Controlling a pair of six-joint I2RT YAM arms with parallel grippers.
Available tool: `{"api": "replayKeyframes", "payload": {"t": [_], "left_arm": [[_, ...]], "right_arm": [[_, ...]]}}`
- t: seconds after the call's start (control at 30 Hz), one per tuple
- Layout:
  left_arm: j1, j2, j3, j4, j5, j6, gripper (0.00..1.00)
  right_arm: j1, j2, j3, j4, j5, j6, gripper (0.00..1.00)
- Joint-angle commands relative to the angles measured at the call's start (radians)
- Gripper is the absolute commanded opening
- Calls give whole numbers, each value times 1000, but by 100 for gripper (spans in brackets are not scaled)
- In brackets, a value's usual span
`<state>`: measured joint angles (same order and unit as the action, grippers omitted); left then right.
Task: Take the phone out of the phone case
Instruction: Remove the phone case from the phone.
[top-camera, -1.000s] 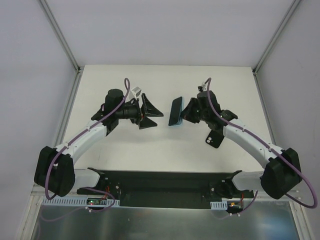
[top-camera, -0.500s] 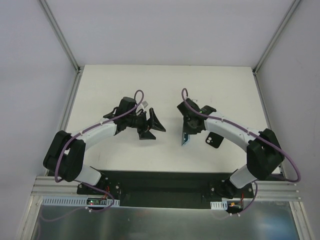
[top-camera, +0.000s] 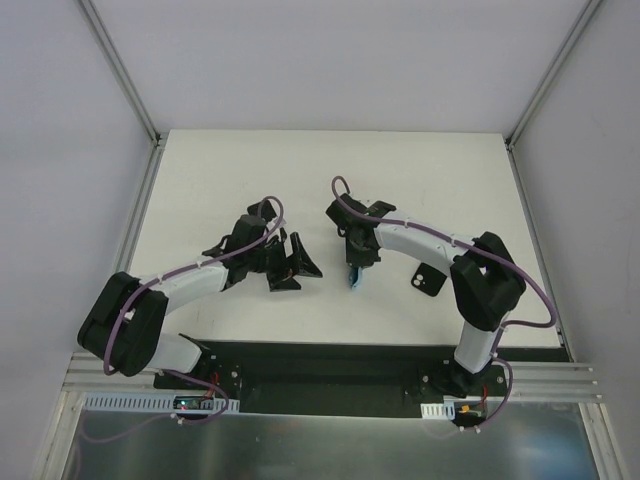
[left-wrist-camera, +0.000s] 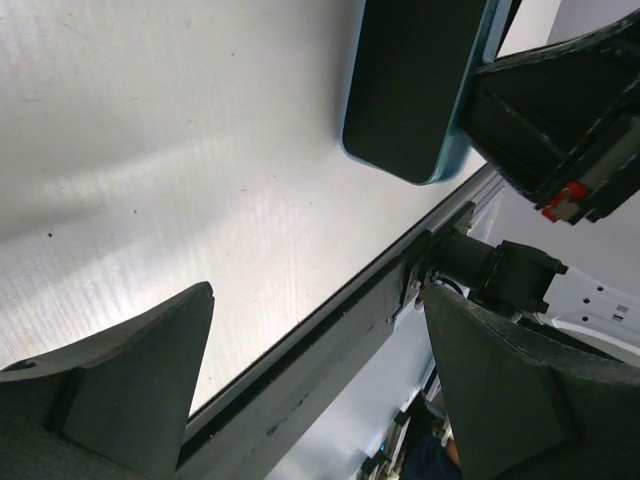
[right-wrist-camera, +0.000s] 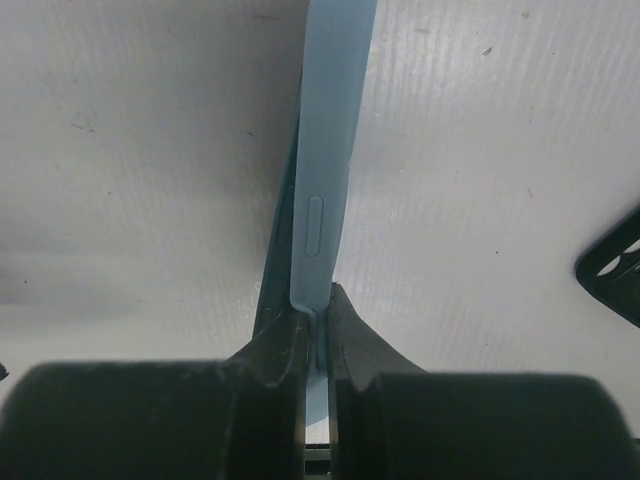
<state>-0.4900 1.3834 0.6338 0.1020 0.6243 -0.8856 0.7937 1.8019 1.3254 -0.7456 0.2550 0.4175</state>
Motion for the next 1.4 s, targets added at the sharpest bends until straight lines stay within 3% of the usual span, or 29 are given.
{"api": "replayKeyframes", "payload": {"t": [0.0,0.23,0.5,0.83,1.37], "left_arm": [[-7,-55,-88,211,-52,-35,84],[-80,-1,-91,376,-83,-16,84],[-159,166,13,421,-92,37,79],[-206,246,121,375,-143,117,75],[-242,341,227,240,-205,160,51]], "right_arm": [[6,86,-9,98,-146,44,1],[2,94,-38,140,-181,56,1],[-1,114,-28,169,-224,58,1],[-7,113,-42,207,-299,64,1],[-17,62,-64,203,-333,33,1]]}}
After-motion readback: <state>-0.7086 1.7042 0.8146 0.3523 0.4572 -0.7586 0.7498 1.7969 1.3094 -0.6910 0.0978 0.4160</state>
